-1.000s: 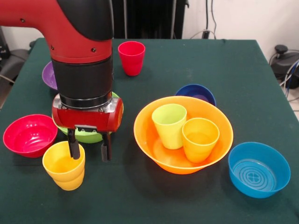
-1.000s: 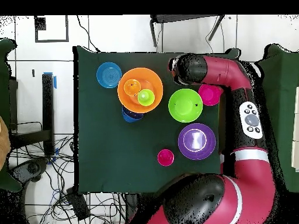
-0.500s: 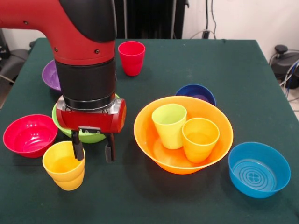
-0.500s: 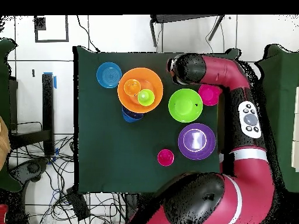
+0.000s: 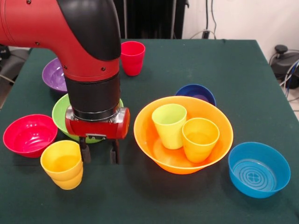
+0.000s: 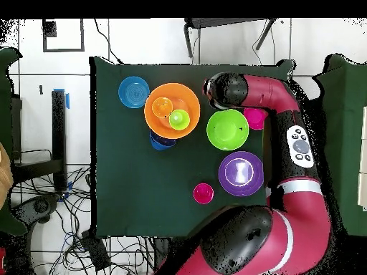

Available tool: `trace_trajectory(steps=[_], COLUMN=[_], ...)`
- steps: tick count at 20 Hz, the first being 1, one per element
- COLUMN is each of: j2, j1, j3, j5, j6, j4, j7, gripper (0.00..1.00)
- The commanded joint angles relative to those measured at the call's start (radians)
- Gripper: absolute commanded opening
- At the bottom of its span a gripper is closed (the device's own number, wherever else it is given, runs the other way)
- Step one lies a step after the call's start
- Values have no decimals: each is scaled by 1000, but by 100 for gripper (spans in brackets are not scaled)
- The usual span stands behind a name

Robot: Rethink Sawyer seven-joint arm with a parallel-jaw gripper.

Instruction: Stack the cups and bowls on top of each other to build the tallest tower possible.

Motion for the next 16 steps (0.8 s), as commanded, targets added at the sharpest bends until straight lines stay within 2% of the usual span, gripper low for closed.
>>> trace_trajectory(steps=[1,6,16], j2=[-7,-20,-33], j1=[34,27,31], j3=[-60,-60,-13], j5=[-128,-143,-105], j6=[98,79,169], j4=[-15,7,-10], j7=[-230,-217,-251], gripper=[100,100,100])
